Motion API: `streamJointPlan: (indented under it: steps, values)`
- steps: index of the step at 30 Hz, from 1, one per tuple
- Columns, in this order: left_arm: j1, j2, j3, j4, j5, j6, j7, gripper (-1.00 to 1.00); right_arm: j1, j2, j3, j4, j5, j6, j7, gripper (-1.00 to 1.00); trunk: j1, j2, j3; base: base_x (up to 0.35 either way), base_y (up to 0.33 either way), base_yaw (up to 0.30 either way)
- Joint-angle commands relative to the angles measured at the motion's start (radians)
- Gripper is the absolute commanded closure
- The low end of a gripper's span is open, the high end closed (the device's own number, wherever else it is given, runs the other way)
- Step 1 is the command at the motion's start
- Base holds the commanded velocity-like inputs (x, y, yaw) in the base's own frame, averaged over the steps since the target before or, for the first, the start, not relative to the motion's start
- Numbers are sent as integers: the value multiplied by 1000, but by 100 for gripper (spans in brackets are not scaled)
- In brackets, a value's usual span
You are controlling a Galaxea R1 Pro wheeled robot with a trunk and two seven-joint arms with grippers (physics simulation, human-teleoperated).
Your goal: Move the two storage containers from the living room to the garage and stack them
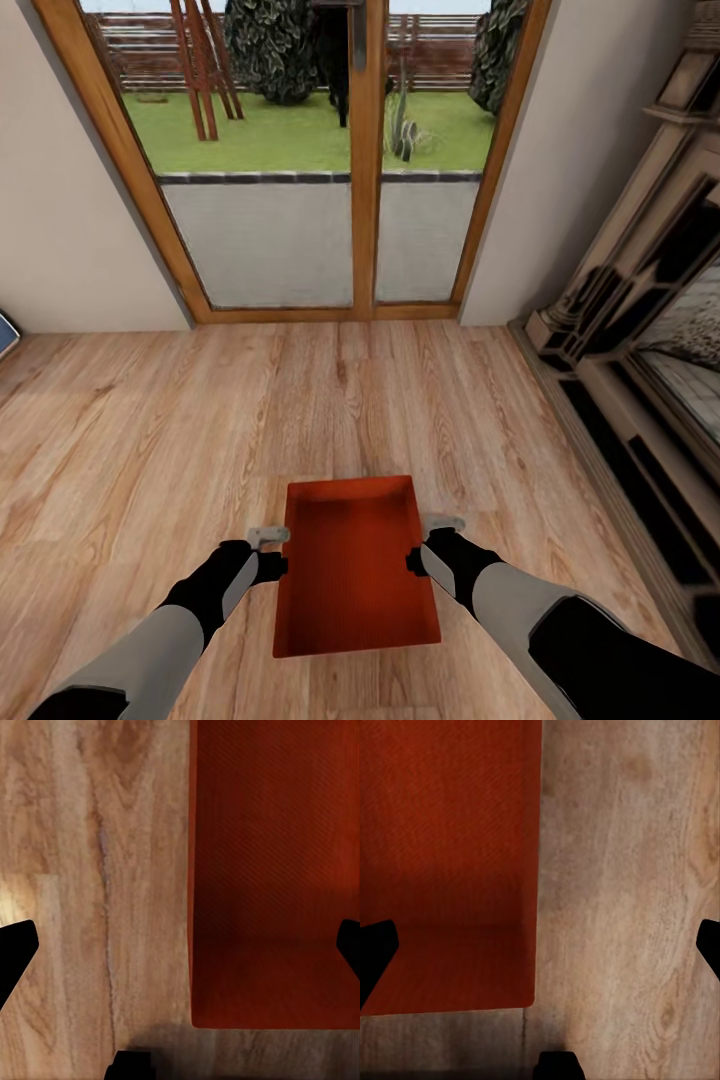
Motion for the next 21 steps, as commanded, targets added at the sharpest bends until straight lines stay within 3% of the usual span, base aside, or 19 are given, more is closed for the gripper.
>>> streamJointPlan:
  steps: [1,21]
  values:
    - [0,1,-7,-2,10,4,8,-100,0,0,9,-2,-10,5,-6,-100,4,-8,-4,0,0,0]
    - [0,1,-7,-2,10,4,8,-100,-1,2,9,-3,-7,-19,-6,-100,81,-148,-67,0,0,0]
